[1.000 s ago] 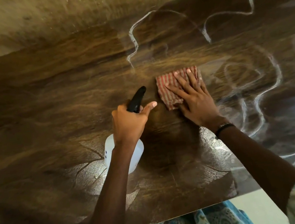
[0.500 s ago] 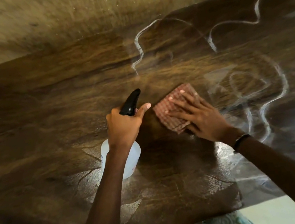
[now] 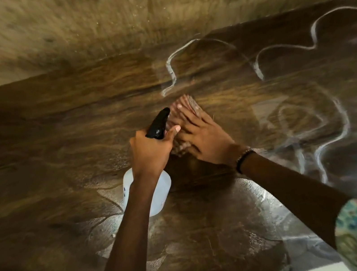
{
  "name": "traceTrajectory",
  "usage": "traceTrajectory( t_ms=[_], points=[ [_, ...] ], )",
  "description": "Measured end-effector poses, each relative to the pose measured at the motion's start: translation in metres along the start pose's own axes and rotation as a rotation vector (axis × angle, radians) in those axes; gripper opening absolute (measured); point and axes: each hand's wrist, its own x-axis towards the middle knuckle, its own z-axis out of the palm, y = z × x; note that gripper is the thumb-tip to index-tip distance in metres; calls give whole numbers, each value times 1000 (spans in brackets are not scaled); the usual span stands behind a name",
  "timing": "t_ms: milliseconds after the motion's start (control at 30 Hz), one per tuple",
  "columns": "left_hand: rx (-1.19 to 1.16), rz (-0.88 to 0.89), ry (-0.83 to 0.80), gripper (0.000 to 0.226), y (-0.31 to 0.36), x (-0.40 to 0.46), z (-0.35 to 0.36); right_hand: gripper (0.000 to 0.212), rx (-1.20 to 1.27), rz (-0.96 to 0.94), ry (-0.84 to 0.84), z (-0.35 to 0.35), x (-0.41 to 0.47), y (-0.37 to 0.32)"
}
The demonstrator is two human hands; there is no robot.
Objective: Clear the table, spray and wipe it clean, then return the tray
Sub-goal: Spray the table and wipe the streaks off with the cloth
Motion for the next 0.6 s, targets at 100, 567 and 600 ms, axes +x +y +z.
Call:
traceTrajectory(
  t_ms=[100, 567, 600],
  points=[
    [45, 13, 8, 61, 14, 7, 4, 56, -47, -63, 20, -1, -36, 27],
    [4, 17, 90, 51, 51, 33, 21, 62, 37, 122, 33, -14, -42, 80],
    [6, 9, 110, 53, 51, 34, 19, 61, 44, 132, 37, -15, -40, 82]
  ],
)
